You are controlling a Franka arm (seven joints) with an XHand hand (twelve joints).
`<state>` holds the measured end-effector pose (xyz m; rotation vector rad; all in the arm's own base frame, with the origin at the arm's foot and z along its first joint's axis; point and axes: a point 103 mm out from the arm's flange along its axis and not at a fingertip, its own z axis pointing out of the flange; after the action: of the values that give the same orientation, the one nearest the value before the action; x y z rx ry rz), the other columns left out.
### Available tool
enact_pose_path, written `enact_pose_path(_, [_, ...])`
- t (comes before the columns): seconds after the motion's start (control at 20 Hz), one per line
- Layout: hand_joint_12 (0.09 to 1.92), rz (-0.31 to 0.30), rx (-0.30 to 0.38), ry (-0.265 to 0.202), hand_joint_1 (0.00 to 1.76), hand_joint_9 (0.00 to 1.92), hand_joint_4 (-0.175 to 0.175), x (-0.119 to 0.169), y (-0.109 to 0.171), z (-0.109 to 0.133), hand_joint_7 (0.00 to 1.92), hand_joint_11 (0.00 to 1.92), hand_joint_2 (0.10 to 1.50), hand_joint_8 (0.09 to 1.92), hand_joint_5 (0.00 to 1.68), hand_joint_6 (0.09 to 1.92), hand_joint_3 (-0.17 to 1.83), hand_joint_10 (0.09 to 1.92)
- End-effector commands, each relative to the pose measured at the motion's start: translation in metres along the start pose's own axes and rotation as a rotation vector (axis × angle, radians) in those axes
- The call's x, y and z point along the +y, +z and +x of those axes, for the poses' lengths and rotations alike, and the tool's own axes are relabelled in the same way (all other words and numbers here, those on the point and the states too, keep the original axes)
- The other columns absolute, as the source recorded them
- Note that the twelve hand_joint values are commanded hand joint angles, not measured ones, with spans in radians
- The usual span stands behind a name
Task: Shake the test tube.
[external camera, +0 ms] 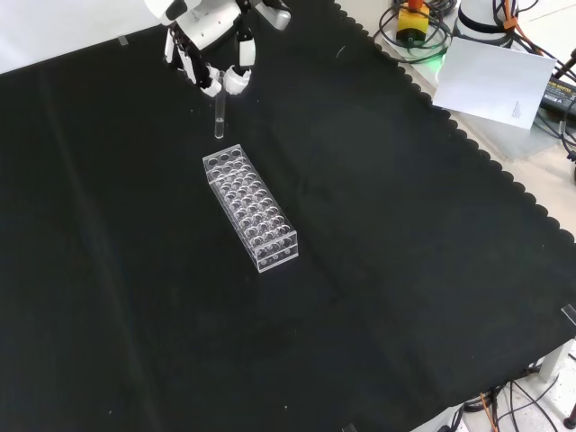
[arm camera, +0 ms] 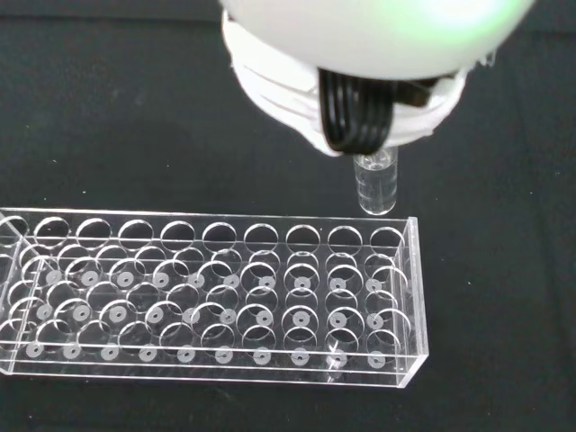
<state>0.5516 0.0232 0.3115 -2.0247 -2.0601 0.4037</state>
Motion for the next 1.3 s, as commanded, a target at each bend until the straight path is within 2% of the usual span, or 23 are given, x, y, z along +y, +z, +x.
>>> enact_pose_path(0.05, [1.21, 0.004, -0.001, -0.027, 1.44, 1.47, -0.175, 0.007, -0.001, 0.017, 1.43, 0.81, 0.56, 0.69, 1.35, 0.52, 0.73, 0.12])
enact_pose_path(0.55, [1.21, 0.009, 0.020, -0.173, 1.44, 1.48, -0.175, 0.021, 0.001, 0.094, 1.43, 0.81, 0.56, 0.69, 1.35, 0.51, 0.73, 0.11])
enact_pose_path(0.8, [1.21, 0.008, 0.022, -0.220, 1.44, 1.48, -0.175, 0.024, -0.001, 0.118, 1.43, 0.81, 0.56, 0.69, 1.35, 0.51, 0.74, 0.11])
enact_pose_path(1.0, [1.21, 0.014, 0.013, -0.215, 1.44, 1.48, -0.175, 0.027, 0.001, 0.116, 1.43, 0.81, 0.56, 0.69, 1.35, 0.51, 0.74, 0.11])
enact_pose_path(1.3, [1.21, 0.027, -0.003, -0.143, 1.44, 1.48, -0.175, 0.032, 0.005, 0.081, 1.43, 0.81, 0.56, 0.69, 1.35, 0.51, 0.74, 0.11])
